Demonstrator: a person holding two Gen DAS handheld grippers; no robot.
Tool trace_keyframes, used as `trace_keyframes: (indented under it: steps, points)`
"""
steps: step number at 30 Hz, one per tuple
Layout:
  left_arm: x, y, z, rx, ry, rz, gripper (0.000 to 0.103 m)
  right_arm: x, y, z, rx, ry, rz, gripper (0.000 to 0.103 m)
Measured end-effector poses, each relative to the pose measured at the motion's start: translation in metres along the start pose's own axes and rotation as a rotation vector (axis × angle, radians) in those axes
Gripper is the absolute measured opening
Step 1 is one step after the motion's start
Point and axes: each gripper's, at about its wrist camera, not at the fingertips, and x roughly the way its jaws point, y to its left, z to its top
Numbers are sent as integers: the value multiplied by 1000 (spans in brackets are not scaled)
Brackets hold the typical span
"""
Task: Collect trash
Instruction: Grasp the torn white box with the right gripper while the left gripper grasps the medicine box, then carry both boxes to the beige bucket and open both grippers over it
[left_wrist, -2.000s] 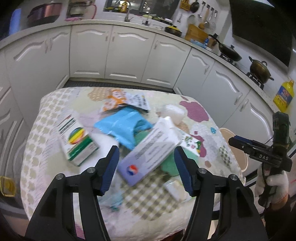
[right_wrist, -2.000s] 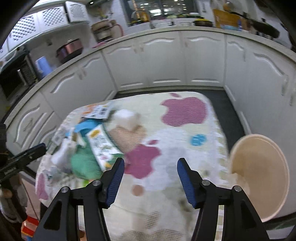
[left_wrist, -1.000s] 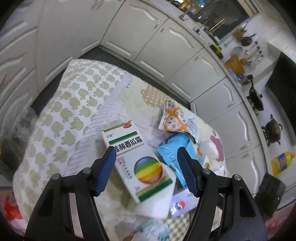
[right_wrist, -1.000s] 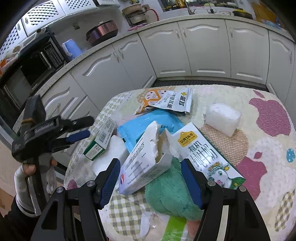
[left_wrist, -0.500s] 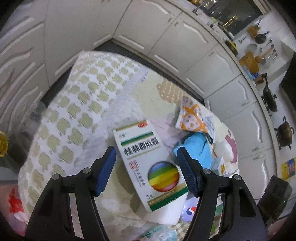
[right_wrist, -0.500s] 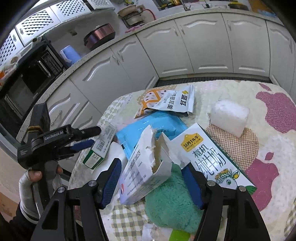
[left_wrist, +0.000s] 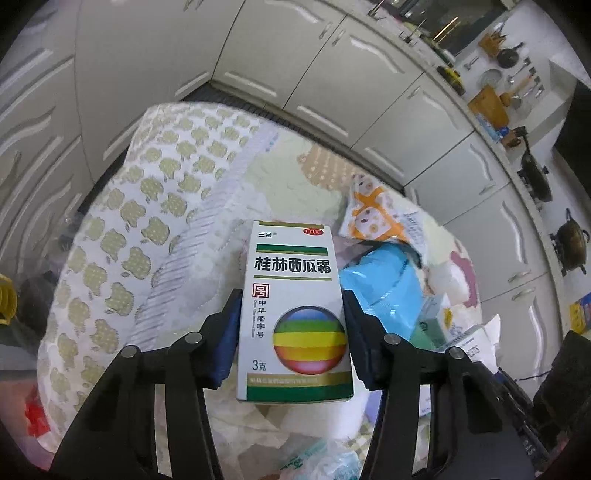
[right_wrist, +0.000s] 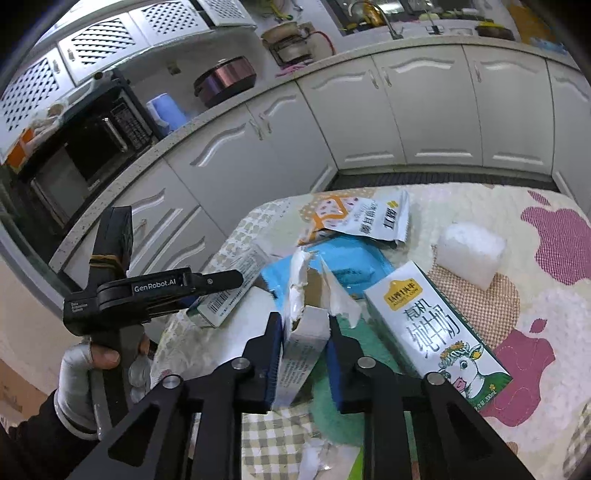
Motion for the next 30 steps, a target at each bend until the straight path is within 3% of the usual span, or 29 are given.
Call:
trace_keyframes:
  steps: [8,15,30]
  points:
    - [-40,-22,-5,70,-84,-59,49,-28,15,2,-35,-48,14,17]
    - [-57,-54,-17,137,-112,-99,49,-64,17,2,-38,-112,7,17]
    - [-48,-144,-48,311,-108,-154,49,-133,-17,-3,7,-215,-110,17]
